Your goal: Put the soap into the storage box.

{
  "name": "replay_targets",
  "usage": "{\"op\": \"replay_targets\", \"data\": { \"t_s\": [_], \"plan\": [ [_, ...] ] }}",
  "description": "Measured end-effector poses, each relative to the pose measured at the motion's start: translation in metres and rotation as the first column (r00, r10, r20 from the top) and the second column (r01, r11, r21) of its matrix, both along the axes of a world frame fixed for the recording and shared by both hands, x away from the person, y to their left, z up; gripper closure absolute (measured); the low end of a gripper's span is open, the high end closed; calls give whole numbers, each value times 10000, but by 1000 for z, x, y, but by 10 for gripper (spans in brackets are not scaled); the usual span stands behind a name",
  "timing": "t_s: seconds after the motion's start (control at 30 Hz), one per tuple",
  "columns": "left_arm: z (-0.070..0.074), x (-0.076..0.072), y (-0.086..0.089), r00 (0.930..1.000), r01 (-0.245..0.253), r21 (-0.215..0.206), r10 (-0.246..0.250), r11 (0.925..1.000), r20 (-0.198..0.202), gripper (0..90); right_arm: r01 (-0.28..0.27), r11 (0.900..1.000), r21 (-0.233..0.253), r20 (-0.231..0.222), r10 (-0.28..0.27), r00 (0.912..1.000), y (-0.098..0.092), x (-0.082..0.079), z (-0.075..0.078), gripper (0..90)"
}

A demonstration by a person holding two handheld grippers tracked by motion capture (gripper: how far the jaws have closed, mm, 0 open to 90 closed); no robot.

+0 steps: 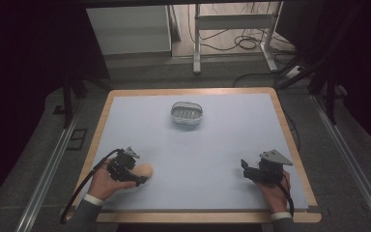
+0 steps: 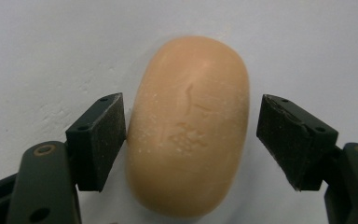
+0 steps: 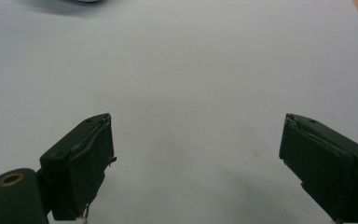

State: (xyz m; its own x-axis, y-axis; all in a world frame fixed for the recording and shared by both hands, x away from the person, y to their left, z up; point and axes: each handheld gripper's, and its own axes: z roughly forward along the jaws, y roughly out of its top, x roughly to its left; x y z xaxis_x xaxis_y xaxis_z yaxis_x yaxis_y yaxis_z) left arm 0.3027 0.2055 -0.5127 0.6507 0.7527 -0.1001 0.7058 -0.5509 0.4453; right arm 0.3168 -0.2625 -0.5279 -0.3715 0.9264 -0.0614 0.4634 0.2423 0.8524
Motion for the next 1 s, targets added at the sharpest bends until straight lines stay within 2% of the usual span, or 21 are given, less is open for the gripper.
{"op": "replay_targets", "data": {
  "t_s": [0.17, 0.43, 0.7, 1.0],
  "plan": [
    [-5, 2, -1, 9999, 2, 203, 1, 9998, -110, 254, 5, 10000, -25, -9, -5, 10000, 0, 0, 0, 99],
    [-8, 1, -4, 10000, 53, 385, -54, 9992, 11, 294, 34, 10000, -36, -23, -34, 10000, 1, 0, 0, 99],
    [-6, 3, -2, 9999, 133, 311, -131, 9994, -64, 302, 58, 10000, -50, -35, -58, 10000, 1, 0, 0, 99],
    [5, 10, 3, 9998, 2, 128, -5, 9999, 174, 304, 123, 9999, -37, -19, -123, 9999, 0, 0, 0, 99]
  ]
}}
